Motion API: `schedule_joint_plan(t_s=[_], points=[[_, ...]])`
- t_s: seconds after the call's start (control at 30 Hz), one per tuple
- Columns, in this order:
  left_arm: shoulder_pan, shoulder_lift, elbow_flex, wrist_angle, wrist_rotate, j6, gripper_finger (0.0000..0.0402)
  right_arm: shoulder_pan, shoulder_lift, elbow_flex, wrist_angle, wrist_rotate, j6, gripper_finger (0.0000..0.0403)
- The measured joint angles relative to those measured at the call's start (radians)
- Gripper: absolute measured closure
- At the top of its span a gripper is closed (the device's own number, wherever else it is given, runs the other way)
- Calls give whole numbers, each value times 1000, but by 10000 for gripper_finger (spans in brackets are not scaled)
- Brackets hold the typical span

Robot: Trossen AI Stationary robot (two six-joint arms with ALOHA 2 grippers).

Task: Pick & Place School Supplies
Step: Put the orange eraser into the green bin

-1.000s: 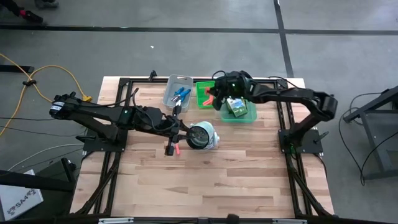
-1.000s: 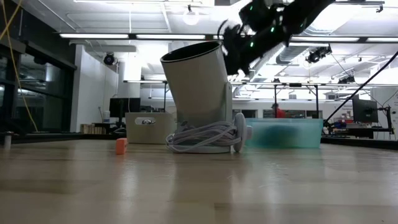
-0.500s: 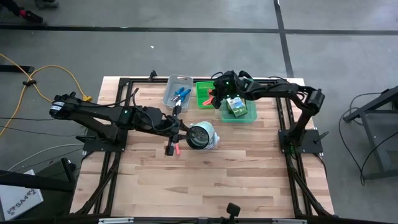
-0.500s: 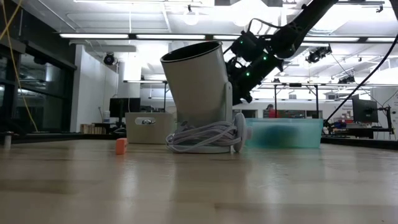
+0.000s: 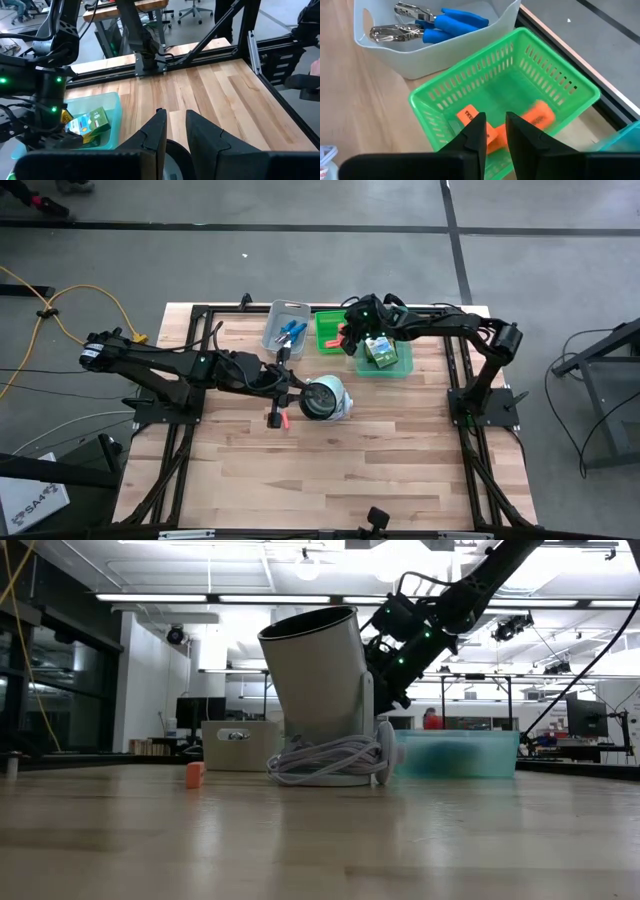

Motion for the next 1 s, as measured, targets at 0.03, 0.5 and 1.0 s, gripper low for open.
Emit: schedule_joint_plan(t_s=[0.03, 0.5, 1.0], points=[[0, 0, 0, 0, 0, 0, 334, 0, 0, 0, -3, 0, 0, 341], [0, 0, 1, -18, -45, -4, 334, -4, -48, 0, 172, -42, -32, 339], [-26, -51, 1, -356, -191, -223, 334, 49, -244, 0, 109, -54, -38, 339]])
